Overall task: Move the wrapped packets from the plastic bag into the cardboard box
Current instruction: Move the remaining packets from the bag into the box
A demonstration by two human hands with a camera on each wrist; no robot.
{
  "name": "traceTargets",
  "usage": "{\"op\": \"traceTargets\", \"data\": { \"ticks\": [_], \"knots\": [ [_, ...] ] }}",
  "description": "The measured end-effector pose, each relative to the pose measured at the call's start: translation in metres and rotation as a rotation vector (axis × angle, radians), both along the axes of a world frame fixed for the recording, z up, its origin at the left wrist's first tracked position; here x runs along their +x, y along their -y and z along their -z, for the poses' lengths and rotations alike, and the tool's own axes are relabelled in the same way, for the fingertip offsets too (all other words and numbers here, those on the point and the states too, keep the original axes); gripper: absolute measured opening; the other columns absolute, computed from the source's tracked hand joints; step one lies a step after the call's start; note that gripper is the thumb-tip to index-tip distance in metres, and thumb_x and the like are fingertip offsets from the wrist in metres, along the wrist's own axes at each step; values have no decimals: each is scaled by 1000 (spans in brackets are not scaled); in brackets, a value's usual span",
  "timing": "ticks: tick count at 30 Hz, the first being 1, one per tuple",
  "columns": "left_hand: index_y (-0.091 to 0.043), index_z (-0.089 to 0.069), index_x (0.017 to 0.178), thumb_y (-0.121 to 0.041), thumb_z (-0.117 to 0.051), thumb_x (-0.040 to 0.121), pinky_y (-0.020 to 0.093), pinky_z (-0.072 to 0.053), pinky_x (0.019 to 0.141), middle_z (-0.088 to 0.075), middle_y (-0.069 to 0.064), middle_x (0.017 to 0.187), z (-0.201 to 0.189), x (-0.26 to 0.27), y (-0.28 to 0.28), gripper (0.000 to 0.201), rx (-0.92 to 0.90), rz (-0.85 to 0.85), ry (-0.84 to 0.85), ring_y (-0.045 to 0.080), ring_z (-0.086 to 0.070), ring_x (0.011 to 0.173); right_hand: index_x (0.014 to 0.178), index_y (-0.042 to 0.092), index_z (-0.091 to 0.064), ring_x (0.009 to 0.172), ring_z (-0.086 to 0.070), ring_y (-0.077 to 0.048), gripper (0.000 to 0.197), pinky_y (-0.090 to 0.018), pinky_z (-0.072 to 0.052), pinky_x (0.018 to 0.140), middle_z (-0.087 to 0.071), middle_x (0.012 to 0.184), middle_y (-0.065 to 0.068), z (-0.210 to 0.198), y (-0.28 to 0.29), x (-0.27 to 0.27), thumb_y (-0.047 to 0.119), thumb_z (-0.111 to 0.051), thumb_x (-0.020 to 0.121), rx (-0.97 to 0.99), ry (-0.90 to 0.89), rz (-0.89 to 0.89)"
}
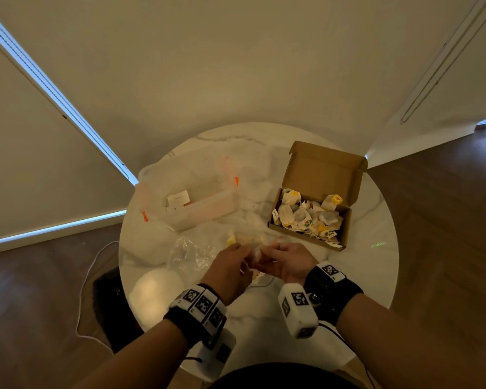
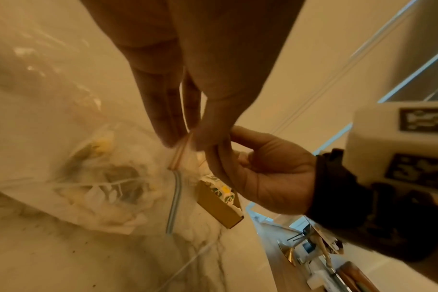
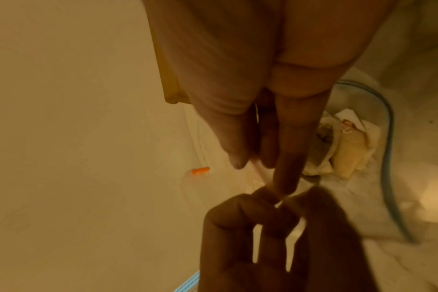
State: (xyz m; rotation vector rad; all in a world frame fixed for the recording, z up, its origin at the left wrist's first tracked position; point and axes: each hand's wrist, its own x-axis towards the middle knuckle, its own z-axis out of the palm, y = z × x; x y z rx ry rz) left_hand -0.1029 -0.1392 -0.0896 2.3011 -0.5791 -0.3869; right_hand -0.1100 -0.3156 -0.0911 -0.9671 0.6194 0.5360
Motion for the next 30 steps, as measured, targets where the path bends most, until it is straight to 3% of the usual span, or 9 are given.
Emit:
{"op": "traceTargets", "data": {
  "ticks": [2, 6, 8, 10, 12, 16, 20, 26, 30],
  "knots": [
    [-17, -67, 74, 8, -65, 68, 26, -49, 61, -57, -5, 78, 5, 5, -4, 25, -31, -46, 65, 17, -59, 66, 85, -5, -69, 74, -69, -31, 12, -34, -60, 68, -70, 80, -21, 3, 5, 1, 0, -59, 90, -92, 15, -8],
    [-19, -77, 78, 8, -66, 70, 30, -54, 66, -66, -2, 78, 5, 16, -6, 30, 3, -128, 120, 16, -62, 68, 89, 9, -74, 74, -67, -18, 15, -31, -56, 75, -73, 82, -7, 36, 19, 4, 6, -60, 86, -1008, 393, -448],
    [-18, -78, 81, 7, -67, 72, 31, -54, 67, -67, 0, 81, 2, 18, -2, 28, 9, -116, 104, 16, -62, 70, 93, 8, -74, 82, -65, -23, 17, -32, -52, 79, -72, 89, -10, 45, 15, 10, 15, -59, 86, -1188, 599, -654],
    [-17, -78, 82, 6, -68, 73, 32, -54, 67, -67, 0, 81, -1, 19, 2, 27, 4, -96, 90, 16, -61, 70, 112, 5, -65, 102, -59, -31, 27, -37, -46, 92, -65, 109, -15, 56, 5, 21, 20, -56, 90, -1211, 669, -865],
    [-17, -78, 81, 5, -68, 73, 32, -53, 66, -67, 1, 80, -3, 21, 4, 24, -4, -96, 93, 16, -60, 70, 128, 13, -54, 120, -47, -30, 40, -39, -38, 102, -54, 127, -10, 71, -4, 33, 30, -56, 92, -1262, 638, -1005],
    [-16, -78, 85, 5, -67, 74, 30, -53, 66, -67, 0, 81, -2, 26, 6, 25, 7, -96, 70, 14, -60, 70, 113, 22, -57, 116, -51, -25, 51, -39, -43, 99, -55, 119, -1, 109, -14, 49, 59, -53, 78, -1350, 514, -1047],
    [-15, -78, 89, 1, -67, 78, 31, -54, 69, -68, 2, 85, -1, 30, 4, 22, 17, -108, 49, 16, -61, 73, 131, 16, -48, 126, -42, -27, 56, -39, -36, 108, -47, 134, -5, 106, -17, 46, 41, -64, 83, -1379, 497, -1018],
    [-10, -77, 90, 0, -67, 78, 32, -54, 71, -68, 2, 87, 6, 32, 2, 19, 22, -146, 45, 17, -62, 74, 139, 17, -46, 130, -41, -27, 44, -34, -31, 110, -47, 141, -8, 103, -6, 44, 24, -51, 95, -1285, 515, -978],
    [-11, -77, 91, 1, -67, 78, 30, -55, 74, -68, 1, 90, 12, 33, 1, 20, 49, -179, 31, 16, -63, 75, 123, 10, -60, 116, -52, -27, 34, -29, -37, 97, -58, 125, -12, 85, -3, 42, 22, -55, 92, -1244, 487, -926]
  ]
}}
